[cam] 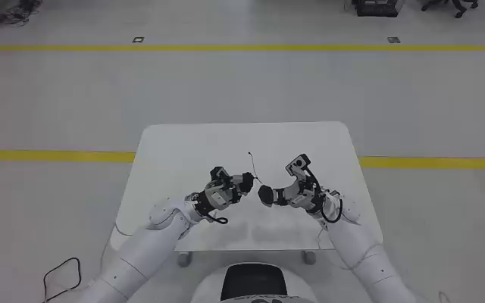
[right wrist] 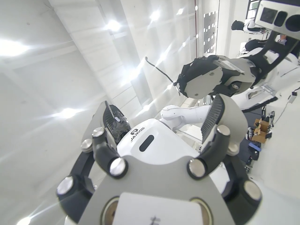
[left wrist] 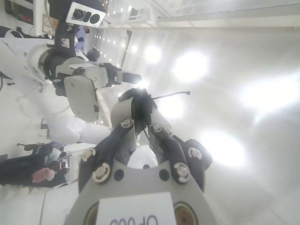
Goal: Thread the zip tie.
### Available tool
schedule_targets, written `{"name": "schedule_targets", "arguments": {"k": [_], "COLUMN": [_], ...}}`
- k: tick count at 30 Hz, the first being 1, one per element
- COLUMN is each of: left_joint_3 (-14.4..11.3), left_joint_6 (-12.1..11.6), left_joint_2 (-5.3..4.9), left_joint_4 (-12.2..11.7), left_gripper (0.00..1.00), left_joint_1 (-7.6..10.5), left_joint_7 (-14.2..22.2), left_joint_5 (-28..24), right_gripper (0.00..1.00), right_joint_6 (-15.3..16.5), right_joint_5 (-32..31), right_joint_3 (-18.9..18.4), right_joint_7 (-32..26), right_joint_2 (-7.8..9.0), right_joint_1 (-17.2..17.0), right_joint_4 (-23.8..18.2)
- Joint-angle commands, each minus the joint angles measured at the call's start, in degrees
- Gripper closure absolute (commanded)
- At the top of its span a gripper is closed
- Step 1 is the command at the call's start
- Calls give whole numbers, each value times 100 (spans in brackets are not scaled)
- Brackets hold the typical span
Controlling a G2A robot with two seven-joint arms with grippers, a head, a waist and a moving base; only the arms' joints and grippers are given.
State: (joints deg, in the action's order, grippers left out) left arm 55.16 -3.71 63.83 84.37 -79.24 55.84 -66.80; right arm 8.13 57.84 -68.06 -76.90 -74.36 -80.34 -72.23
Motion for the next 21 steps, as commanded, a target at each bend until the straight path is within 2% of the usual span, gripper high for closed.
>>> {"name": "schedule_targets", "arguments": {"k": [1,2,9,10,16,17,19,20,21], "left_joint_3": [4,3,8,0,30,37,43,45,47], "left_joint_6": [21,43,60,65,153,169,199,202,209], "left_joint_2": [3,6,8,12,10,9,9,10,11], "left_joint_4": [-5,8,9,44,155,161,172,177,182], "left_gripper": [100,100,100,100,100,100,100,100,100], "left_joint_1": [2,-1,2,-1,-54,-58,-70,-74,-77], "left_joint_7": [17,45,84,-2,-105,-104,-119,-132,-137], "left_joint_5": [-7,-34,-48,-36,11,11,20,23,23], "right_gripper": [0,0,0,0,0,7,37,47,51], "right_joint_6": [-64,13,13,14,181,182,199,207,218], "right_joint_5": [122,154,154,148,-18,-18,-51,-68,-95], "right_joint_3": [9,-15,-15,-14,-33,-38,-42,-41,-37], "right_joint_7": [-15,17,17,52,230,226,225,228,234], "right_joint_2": [-6,-8,-8,-8,8,11,17,19,21], "right_joint_1": [-13,-15,-15,-17,-146,-155,-168,-172,-172], "right_joint_4": [-4,1,1,-13,-304,-313,-328,-333,-339]}}
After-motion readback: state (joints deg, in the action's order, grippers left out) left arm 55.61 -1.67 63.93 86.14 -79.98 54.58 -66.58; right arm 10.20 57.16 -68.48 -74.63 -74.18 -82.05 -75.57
